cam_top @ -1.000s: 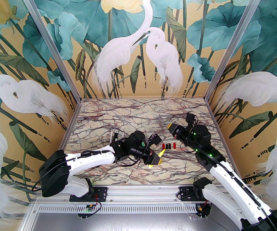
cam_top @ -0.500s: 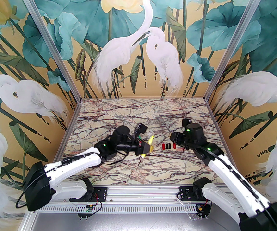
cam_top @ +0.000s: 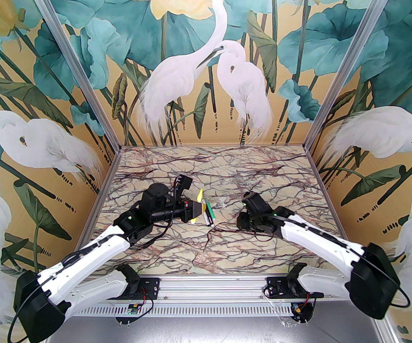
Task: Open the pen caps
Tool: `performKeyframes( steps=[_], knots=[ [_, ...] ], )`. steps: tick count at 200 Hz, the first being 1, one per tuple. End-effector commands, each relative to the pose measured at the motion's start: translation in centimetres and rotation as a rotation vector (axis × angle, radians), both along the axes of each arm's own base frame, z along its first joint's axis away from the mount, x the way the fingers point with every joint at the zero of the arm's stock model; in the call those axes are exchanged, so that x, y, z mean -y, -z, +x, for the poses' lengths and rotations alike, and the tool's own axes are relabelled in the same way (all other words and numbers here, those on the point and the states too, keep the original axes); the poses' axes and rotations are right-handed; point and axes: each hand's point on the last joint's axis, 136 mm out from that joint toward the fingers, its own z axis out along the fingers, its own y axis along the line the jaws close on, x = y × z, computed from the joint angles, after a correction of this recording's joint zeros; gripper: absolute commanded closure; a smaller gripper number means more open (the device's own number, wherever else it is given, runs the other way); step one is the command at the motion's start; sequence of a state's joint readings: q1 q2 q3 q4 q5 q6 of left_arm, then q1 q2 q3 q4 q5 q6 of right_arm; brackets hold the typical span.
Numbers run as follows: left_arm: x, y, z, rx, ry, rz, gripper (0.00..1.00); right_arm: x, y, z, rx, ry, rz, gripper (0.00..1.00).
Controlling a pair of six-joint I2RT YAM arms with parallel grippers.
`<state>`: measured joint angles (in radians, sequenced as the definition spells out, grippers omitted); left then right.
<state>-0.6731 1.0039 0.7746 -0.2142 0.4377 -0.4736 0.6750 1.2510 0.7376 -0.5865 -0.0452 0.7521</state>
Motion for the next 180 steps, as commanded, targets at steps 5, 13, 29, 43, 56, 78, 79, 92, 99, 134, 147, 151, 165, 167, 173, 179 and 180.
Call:
performKeyframes(
  steps=[5,13,29,43,56,78,79,92,99,134,147,151,165,167,173,179,180],
  knots=[
    [-0.8,1.4,0.1,-0.012,-0.021,0.050,0.95,0.0,1.3,0.3,-0.010,0.034,-0.015,0.83],
    [-0.8,1.5,0.2,-0.013,-0.023,0.052,0.95,0.2,1.7,0.2,-0.019,0.039,-0.023,0.83],
    [-0.7,1.6,0.2,-0.013,-0.017,0.050,0.95,0.5,2.4,-0.1,-0.038,0.048,-0.040,0.83],
    [-0.4,1.7,0.1,-0.018,-0.007,0.047,0.94,0.6,3.0,-0.3,-0.053,0.055,-0.045,0.83],
    [-0.2,1.7,0.1,-0.024,0.004,0.043,0.94,0.9,3.6,-0.5,-0.071,0.064,-0.062,0.83],
    [0.0,2.0,0.2,-0.035,0.011,0.045,0.94,1.1,4.2,-0.5,-0.087,0.073,-0.083,0.82],
    [0.0,2.0,0.2,-0.035,0.012,0.044,0.94,1.1,4.2,-0.5,-0.088,0.072,-0.084,0.82],
    [0.0,2.1,0.3,-0.036,0.007,0.048,0.94,1.3,4.5,-0.5,-0.097,0.072,-0.106,0.82],
    [0.0,2.1,0.3,-0.034,0.005,0.049,0.94,1.5,4.6,-0.5,-0.103,0.072,-0.121,0.82],
    [-0.1,2.4,0.3,-0.037,0.004,0.057,0.94,2.2,5.5,-0.6,-0.134,0.080,-0.163,0.82],
    [-0.1,2.6,0.3,-0.043,0.003,0.059,0.95,2.2,5.7,-0.5,-0.134,0.079,-0.163,0.82],
    [-0.1,2.6,0.4,-0.043,0.001,0.059,0.95,2.2,5.7,-0.4,-0.134,0.080,-0.164,0.82],
    [-0.1,2.7,0.4,-0.045,0.000,0.060,0.94,2.2,5.8,-0.3,-0.132,0.077,-0.170,0.81],
    [-0.1,2.7,0.4,-0.045,0.000,0.060,0.94,2.2,5.8,-0.2,-0.132,0.078,-0.170,0.81],
    [0.0,2.7,0.4,-0.044,0.001,0.059,0.95,2.2,5.8,-0.2,-0.133,0.075,-0.173,0.81],
    [0.0,2.8,0.4,-0.046,0.001,0.060,0.94,2.2,5.8,0.0,-0.131,0.071,-0.177,0.81],
    [0.0,2.8,0.4,-0.046,0.002,0.060,0.94,2.2,5.8,0.0,-0.132,0.071,-0.180,0.81]
  ],
)
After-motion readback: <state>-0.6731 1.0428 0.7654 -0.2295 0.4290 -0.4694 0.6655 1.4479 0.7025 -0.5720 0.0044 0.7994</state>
